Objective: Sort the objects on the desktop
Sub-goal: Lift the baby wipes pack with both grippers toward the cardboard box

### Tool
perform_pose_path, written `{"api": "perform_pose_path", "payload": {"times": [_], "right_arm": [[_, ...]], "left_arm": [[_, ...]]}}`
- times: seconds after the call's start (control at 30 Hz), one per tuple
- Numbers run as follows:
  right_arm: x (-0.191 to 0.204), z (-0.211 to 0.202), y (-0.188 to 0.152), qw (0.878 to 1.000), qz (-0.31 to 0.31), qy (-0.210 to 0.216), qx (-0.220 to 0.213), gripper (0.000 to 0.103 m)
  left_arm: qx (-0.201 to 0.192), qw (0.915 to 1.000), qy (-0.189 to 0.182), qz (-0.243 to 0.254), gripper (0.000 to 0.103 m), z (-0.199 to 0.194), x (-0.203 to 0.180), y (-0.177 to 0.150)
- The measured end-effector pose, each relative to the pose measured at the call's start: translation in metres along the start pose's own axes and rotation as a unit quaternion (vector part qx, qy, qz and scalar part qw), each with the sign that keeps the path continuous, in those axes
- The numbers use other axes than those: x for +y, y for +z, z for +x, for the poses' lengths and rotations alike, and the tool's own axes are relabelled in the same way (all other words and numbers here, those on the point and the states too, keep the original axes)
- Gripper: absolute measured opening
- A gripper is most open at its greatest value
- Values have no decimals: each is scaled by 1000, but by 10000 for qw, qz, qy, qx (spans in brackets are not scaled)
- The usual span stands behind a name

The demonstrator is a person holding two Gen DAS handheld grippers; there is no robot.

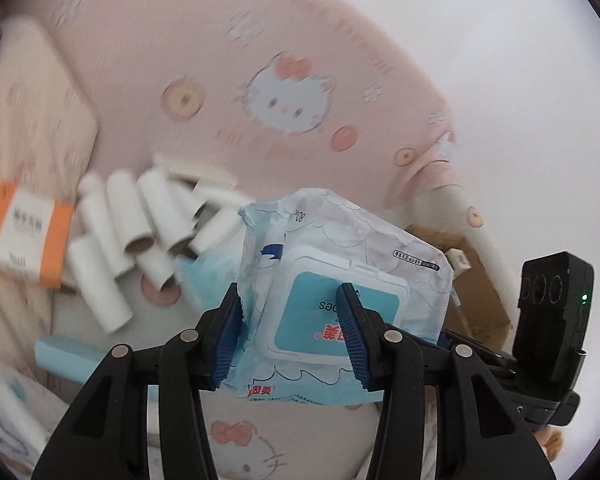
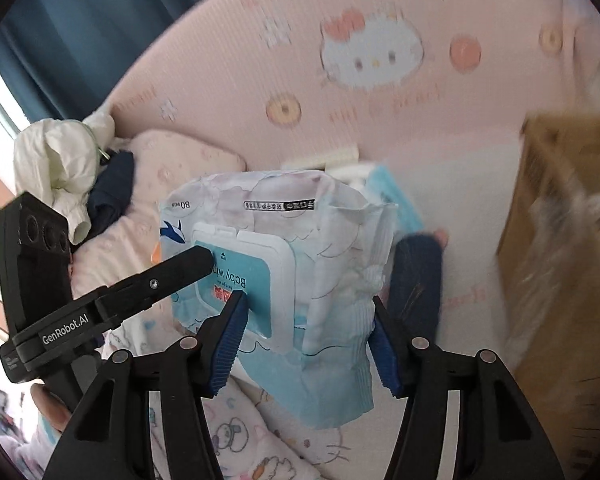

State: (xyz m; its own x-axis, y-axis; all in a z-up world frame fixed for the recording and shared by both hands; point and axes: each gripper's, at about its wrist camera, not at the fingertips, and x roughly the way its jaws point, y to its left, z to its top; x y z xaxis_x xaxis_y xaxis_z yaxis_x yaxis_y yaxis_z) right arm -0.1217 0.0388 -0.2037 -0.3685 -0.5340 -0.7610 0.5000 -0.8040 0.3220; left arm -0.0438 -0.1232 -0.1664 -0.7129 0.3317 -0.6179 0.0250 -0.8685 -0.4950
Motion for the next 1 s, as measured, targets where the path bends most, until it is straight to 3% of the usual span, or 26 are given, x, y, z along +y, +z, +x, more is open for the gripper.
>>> {"api": "perform_pose_path", "payload": {"times": [0.3,0.5,0.73,1.0], "right_arm": [[-1,-92,4,9959,-145,-622,-640,56],[-15,-142,1,9896,-108,-1163,-834,56],[-46,-170,-3,9807,329,-1610,-1062,56],[-74,-186,-6,9755,687,-1739,-1160,56]], "left_arm": [[-194,9968,-590,504,51,-14,-82,11],[-82,9922,-1006,726,51,-1,-125,14],[254,9868,-1247,998,51,28,-157,16],[496,9845,-1232,1149,51,46,-185,14]]}}
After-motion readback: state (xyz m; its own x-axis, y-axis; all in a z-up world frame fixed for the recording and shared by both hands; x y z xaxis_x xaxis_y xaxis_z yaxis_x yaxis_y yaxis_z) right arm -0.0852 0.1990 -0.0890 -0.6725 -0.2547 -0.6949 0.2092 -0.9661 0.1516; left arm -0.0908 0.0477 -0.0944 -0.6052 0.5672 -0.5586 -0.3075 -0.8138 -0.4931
